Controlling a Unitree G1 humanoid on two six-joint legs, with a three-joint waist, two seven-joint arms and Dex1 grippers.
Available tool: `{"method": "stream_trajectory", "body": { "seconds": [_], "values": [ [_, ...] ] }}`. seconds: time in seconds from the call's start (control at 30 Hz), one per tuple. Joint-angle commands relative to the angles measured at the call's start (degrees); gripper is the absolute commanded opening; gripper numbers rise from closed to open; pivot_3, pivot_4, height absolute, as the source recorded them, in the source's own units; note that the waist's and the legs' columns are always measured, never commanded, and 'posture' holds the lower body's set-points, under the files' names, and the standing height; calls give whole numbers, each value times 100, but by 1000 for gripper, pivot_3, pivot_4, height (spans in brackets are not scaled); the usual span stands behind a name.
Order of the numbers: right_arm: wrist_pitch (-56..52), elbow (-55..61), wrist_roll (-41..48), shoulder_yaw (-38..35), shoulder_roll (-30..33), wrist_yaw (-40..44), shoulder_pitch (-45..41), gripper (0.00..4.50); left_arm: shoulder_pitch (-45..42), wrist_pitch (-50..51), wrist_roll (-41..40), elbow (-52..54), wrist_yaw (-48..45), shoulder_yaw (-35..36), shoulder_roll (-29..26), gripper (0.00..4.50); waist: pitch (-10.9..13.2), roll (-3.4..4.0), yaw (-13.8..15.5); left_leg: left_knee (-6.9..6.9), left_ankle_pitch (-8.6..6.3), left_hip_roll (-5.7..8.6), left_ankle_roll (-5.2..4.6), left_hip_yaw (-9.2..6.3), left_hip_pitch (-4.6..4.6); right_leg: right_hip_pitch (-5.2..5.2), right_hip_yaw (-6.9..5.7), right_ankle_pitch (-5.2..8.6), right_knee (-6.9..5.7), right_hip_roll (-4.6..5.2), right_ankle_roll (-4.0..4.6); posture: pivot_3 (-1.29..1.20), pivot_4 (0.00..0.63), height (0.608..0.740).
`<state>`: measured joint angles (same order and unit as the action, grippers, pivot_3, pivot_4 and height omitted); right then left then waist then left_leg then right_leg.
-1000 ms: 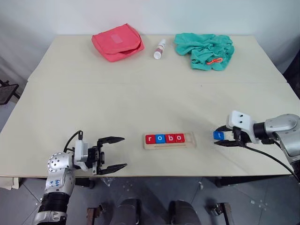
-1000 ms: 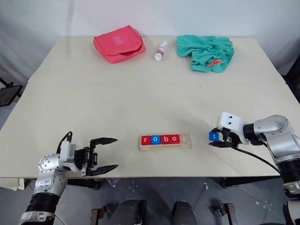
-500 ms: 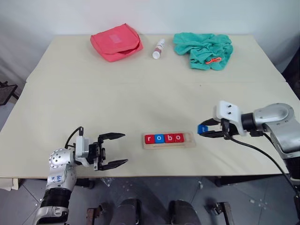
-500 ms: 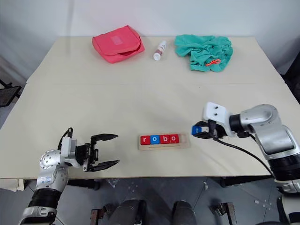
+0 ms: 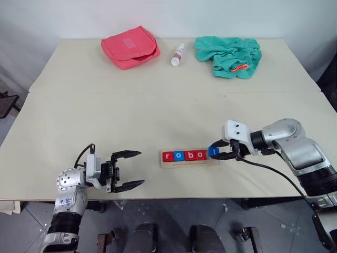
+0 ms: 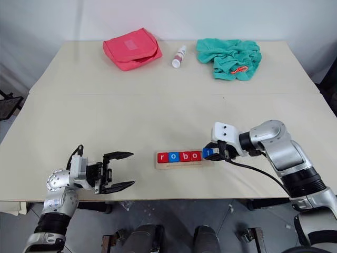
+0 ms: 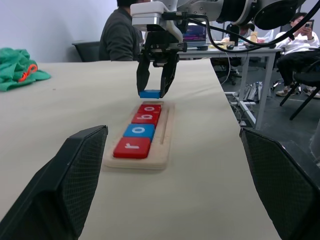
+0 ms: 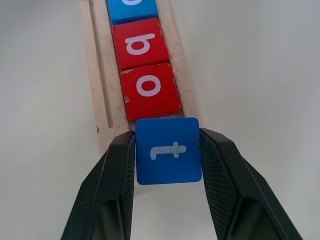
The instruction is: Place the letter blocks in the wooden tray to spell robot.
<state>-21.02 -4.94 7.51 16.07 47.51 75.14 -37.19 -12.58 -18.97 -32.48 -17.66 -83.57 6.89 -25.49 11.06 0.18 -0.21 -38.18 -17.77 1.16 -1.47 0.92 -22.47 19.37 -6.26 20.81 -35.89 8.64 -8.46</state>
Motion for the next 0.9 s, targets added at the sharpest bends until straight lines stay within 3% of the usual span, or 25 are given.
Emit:
{"method": "stream_trajectory", "body": {
  "seconds": [0.03, 0.17, 0.2, 0.43, 0.57, 0.67, 0.9],
  "values": [
    [144, 52, -16, -22, -57, 116, -149, 1471, 117, -28, -46, 242, 63, 111, -40, 4500, 0, 0, 6, 0, 0, 0, 0, 0, 0, 0, 0, 0, 0, 0, 0, 0, 150, 740],
    [155, 96, 11, -46, -115, 204, -120, 1471, 145, -25, -42, 280, 107, 115, -41, 4500, 0, 0, 13, -2, 0, 1, 0, -2, 0, -2, 0, 0, 0, 1, 0, 0, 150, 740],
    [151, 111, 10, -50, -114, 217, -111, 2192, 146, -27, -41, 280, 112, 114, -41, 4500, 0, 0, 11, -2, 0, 1, 0, -2, 0, -2, 1, 0, 0, 1, 0, 0, 150, 740],
    [35, 322, 75, -175, -65, 214, -38, 4460, 47, -61, -16, 175, 130, 86, -13, 4500, 0, 0, 10, -2, 0, 1, 0, -1, 0, -1, 0, 0, 0, 0, 0, 0, 150, 740],
    [-112, 365, 65, -402, 25, -9, 37, 4460, -41, -88, 1, 69, 109, 64, 18, 4500, 0, 0, 17, -2, 0, 1, 0, -2, 0, -1, 0, 0, 0, 0, 0, 0, 150, 740],
    [-242, 415, 115, -558, 93, -92, 129, 3854, -88, -105, 4, 2, 76, 43, 43, 4500, 0, 0, 19, -2, 0, 2, 0, -2, 0, -2, 0, 0, 0, 1, 0, 0, 150, 740],
    [-341, 252, 177, -573, -180, -344, -91, 1585, -208, -144, 18, -130, 18, 14, 97, 4500, 0, 0, 6, -1, 0, 0, 0, 0, 0, 0, -1, 0, 0, -1, 0, 0, 150, 740]
  ]
}}
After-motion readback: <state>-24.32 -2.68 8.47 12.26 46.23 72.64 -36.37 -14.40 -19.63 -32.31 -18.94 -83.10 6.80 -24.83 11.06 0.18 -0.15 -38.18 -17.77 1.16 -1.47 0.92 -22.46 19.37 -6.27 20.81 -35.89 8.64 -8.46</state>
